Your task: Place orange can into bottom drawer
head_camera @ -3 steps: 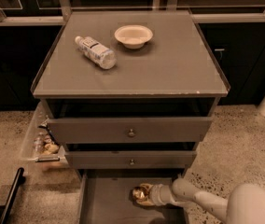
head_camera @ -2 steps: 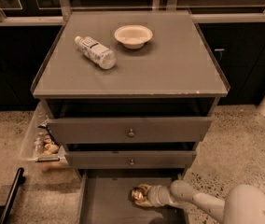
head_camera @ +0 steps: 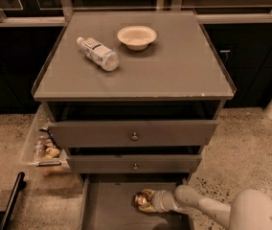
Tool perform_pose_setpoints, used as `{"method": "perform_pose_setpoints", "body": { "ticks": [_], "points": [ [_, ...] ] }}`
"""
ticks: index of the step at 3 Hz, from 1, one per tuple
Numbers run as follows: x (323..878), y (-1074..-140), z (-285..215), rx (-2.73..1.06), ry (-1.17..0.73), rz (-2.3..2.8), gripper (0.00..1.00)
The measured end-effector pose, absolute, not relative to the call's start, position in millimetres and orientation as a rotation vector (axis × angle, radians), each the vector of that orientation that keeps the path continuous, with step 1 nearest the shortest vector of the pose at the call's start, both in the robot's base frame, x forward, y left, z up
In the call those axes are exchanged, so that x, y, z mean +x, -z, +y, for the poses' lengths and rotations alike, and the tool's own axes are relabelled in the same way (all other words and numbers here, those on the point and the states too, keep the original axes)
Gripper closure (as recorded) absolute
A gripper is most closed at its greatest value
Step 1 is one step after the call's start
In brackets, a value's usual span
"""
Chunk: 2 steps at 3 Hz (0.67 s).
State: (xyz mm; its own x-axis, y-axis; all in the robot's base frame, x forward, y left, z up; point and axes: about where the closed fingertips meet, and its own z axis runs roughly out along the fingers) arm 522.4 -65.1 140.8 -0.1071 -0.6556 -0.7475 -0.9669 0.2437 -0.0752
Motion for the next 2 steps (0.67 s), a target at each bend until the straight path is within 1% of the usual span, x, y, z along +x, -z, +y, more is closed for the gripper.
{"method": "perform_pose_setpoints", "body": {
  "ticks": [2],
  "points": [
    [522.1,-140.8,-64.8,-1.485,-0.586,1.841,0.07]
  ]
}}
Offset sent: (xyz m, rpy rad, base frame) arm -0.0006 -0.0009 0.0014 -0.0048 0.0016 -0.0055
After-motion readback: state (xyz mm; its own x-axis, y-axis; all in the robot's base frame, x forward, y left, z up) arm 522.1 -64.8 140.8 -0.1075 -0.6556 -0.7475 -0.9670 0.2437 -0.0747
